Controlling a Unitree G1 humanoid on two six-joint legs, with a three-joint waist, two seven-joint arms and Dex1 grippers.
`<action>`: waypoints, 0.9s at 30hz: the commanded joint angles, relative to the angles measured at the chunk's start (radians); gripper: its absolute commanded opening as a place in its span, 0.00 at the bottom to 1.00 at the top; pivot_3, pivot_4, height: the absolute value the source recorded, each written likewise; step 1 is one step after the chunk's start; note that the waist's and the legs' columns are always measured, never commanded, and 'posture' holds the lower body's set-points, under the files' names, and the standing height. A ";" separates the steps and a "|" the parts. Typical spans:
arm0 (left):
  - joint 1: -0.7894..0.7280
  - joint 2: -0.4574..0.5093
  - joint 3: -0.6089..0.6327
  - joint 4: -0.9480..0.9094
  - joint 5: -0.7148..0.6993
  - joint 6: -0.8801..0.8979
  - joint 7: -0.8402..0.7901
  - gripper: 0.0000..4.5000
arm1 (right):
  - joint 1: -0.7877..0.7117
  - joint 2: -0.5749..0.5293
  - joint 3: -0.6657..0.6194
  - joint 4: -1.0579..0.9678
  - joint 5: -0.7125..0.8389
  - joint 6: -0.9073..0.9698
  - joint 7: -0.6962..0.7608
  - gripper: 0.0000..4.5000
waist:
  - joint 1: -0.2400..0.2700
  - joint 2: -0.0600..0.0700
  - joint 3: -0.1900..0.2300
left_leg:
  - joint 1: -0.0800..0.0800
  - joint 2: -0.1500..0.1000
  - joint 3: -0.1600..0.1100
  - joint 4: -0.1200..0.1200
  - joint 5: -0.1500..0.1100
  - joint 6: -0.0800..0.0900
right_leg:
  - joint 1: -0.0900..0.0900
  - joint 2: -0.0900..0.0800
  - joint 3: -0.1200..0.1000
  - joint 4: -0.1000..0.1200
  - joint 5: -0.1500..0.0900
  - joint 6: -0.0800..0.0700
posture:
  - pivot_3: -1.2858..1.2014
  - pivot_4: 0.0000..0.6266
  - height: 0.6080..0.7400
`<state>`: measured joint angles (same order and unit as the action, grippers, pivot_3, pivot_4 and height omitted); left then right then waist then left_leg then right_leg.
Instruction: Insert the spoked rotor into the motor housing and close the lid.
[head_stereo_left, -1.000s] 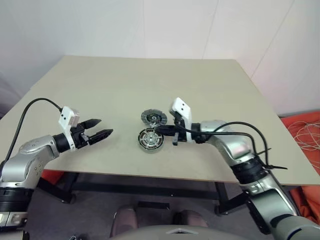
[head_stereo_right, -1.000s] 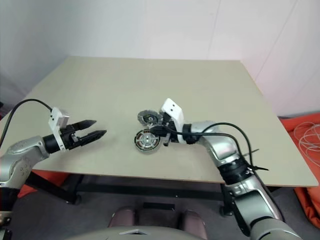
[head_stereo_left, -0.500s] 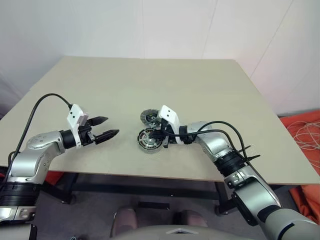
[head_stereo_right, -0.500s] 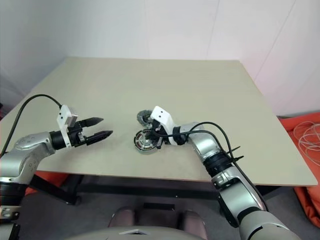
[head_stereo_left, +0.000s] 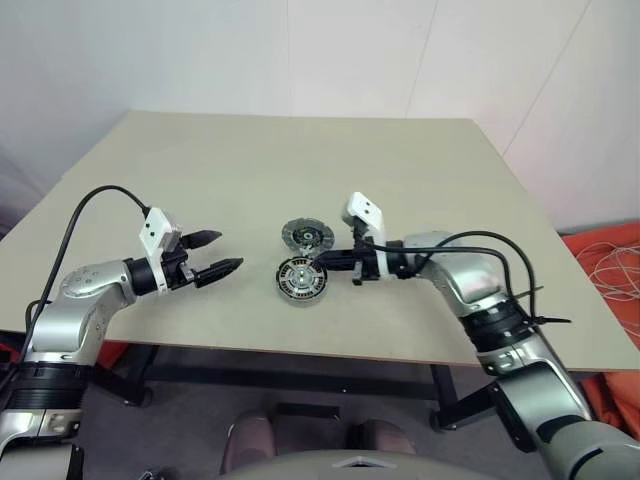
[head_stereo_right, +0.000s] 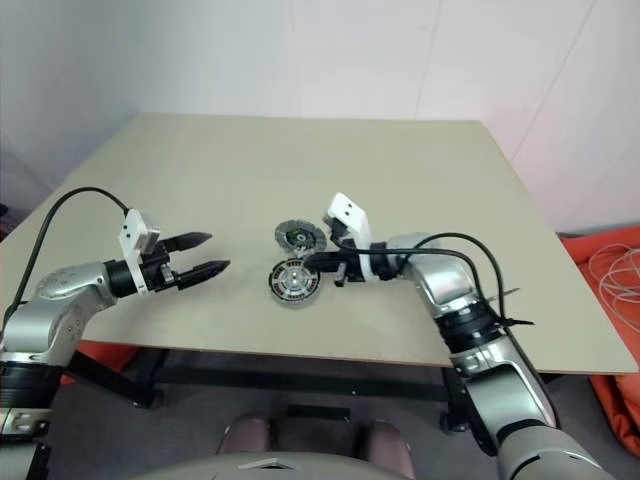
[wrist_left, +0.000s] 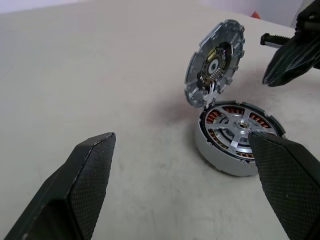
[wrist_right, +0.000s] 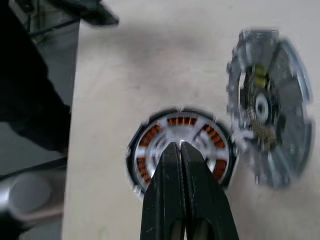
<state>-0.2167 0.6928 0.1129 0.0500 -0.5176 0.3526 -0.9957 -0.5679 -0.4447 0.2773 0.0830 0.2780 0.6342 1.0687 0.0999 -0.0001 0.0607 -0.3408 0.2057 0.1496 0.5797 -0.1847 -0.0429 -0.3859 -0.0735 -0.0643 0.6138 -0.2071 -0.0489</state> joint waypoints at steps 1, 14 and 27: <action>-0.020 -0.005 0.011 -0.004 0.012 -0.027 -0.015 1.00 | -0.005 -0.038 -0.051 -0.051 0.029 0.023 0.004 0.05 | -0.002 0.000 0.000 | 0.000 0.000 0.000 0.000 0.000 0.000 | 0.000 0.000 0.000 0.000 -0.001 0.001 | 0.52 0.00 1.00; 0.022 -0.025 0.022 -0.020 0.014 -0.036 -0.047 1.00 | -0.049 -0.136 -0.006 -0.027 0.028 0.001 0.149 0.99 | 0.000 0.000 0.000 | -0.001 0.000 0.001 0.000 0.000 -0.001 | -0.003 0.000 0.000 0.001 0.000 0.001 | 0.52 0.00 1.00; 0.018 -0.014 0.024 -0.025 0.003 -0.016 -0.054 1.00 | -0.280 -0.173 0.318 0.078 -0.368 -0.698 0.354 0.99 | -0.007 0.000 0.000 | -0.002 0.001 0.001 0.002 0.001 -0.001 | -0.005 0.000 0.000 0.006 -0.001 0.000 | 0.52 0.00 1.00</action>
<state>-0.1837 0.6669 0.1152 0.0591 -0.5048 0.3375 -1.0428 -0.8091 -0.6247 0.5820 0.1392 -0.0473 0.0461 1.4094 0.0933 0.0002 0.0609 -0.3430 0.2066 0.1504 0.5816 -0.1841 -0.0438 -0.3915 -0.0734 -0.0643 0.6196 -0.2085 -0.0489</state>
